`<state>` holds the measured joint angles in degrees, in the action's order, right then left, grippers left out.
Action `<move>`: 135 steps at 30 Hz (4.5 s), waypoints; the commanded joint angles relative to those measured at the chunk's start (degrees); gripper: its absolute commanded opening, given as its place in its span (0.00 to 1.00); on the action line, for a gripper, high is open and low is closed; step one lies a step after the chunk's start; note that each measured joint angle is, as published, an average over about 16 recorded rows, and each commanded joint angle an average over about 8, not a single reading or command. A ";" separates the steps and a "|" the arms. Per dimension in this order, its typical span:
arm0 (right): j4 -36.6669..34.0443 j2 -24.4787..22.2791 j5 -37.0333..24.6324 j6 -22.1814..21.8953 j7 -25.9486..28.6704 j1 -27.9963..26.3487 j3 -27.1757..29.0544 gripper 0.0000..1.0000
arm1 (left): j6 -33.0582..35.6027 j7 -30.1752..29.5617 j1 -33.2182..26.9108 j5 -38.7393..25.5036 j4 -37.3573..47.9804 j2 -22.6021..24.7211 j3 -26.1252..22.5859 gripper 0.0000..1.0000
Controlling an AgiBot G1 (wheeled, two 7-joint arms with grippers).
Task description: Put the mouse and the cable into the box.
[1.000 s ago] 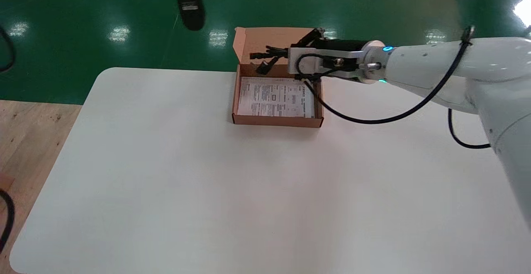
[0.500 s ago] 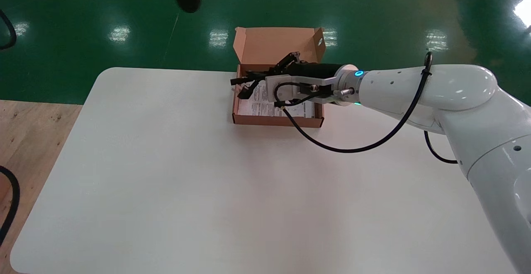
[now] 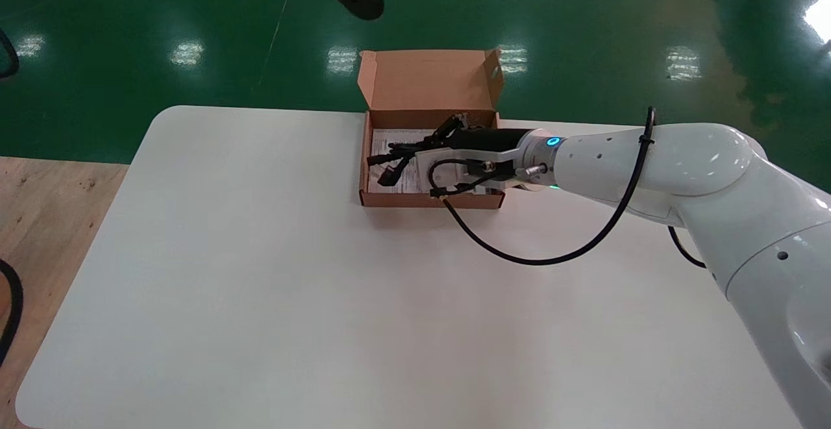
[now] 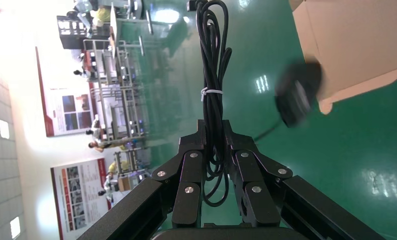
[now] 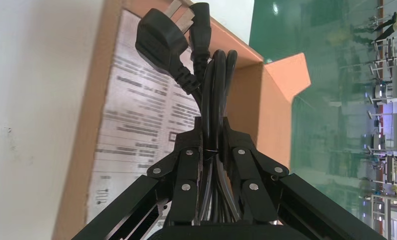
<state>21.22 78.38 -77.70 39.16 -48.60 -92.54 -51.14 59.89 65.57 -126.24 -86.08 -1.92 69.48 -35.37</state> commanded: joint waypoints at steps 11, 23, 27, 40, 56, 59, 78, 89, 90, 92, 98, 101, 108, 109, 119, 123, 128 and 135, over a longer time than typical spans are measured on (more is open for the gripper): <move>-0.08 -0.18 4.60 -1.62 1.07 -1.15 -4.87 1.00 | 0.05 -0.36 0.24 -1.05 1.70 1.78 -0.75 0.00; -11.16 -5.94 13.03 -6.46 2.67 -12.52 0.13 1.00 | -8.01 -2.64 8.16 0.10 0.74 8.06 -0.01 0.00; -11.54 -12.42 14.36 0.21 0.59 -15.40 1.20 1.00 | -7.44 -3.61 12.73 2.24 -3.14 8.76 0.87 0.00; -14.36 -26.07 15.71 16.71 -6.80 -19.30 2.26 1.00 | -7.84 -10.52 20.97 9.35 -16.59 9.16 -4.86 0.00; -16.95 -27.70 14.95 20.47 -8.13 -20.68 1.73 1.00 | -11.13 -17.44 21.39 17.04 -18.97 8.86 -14.09 0.00; -17.32 -27.49 14.85 20.59 -8.16 -20.59 1.65 1.00 | -11.68 -17.79 20.26 18.19 -19.32 8.80 -15.31 0.00; -18.34 -27.24 14.59 22.76 -8.63 -19.84 1.40 1.00 | -13.89 -23.20 26.03 28.84 -15.55 8.77 -19.31 0.00; -19.49 -28.26 13.20 24.20 -8.33 -19.27 0.42 1.00 | -14.56 -39.45 32.51 38.28 -10.09 8.50 -18.60 0.00; -19.57 -28.29 13.09 24.25 -8.29 -19.22 0.33 1.00 | -14.57 -40.56 32.63 38.60 -9.87 8.48 -18.72 0.00; -19.73 -28.30 12.88 24.34 -8.21 -19.13 0.19 1.00 | -14.61 -42.66 32.84 39.01 -9.47 8.44 -19.09 0.07; -19.98 -28.00 12.52 24.45 -7.96 -18.96 -0.08 1.00 | -14.82 -47.40 33.26 38.32 -8.26 8.34 -21.22 0.59; -20.01 -27.77 12.37 24.69 -7.80 -18.90 -0.19 1.00 | -14.99 -49.10 33.21 37.50 -7.85 8.32 -22.43 0.85; -20.12 -27.44 12.03 26.02 -6.98 -18.72 -0.45 1.00 | -15.31 -51.66 32.87 36.71 -7.96 8.30 -24.18 1.00; -20.16 -27.41 11.99 26.28 -6.80 -18.70 -0.48 1.00 | -15.36 -51.84 32.87 36.70 -7.99 8.30 -24.33 1.00; -17.81 -27.88 12.70 27.80 -4.00 -16.90 0.66 1.00 | -13.58 -53.35 34.38 37.03 -11.01 6.28 -22.70 1.00; -13.42 -28.85 14.14 28.97 -0.04 -13.90 2.82 1.00 | -11.07 -54.81 36.30 37.49 -14.86 3.69 -20.03 1.00; -7.33 -30.20 16.15 30.60 5.46 -9.75 5.81 1.00 | -7.61 -56.83 38.97 38.12 -20.19 0.11 -16.34 1.00; 1.18 -32.07 18.96 32.87 13.14 -3.94 9.99 1.00 | -2.78 -59.65 42.68 39.00 -27.63 -4.89 -11.18 1.00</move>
<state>22.42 46.31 -58.73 72.03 -35.44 -96.47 -41.14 57.12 5.91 -83.55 -47.08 -29.57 64.58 -46.54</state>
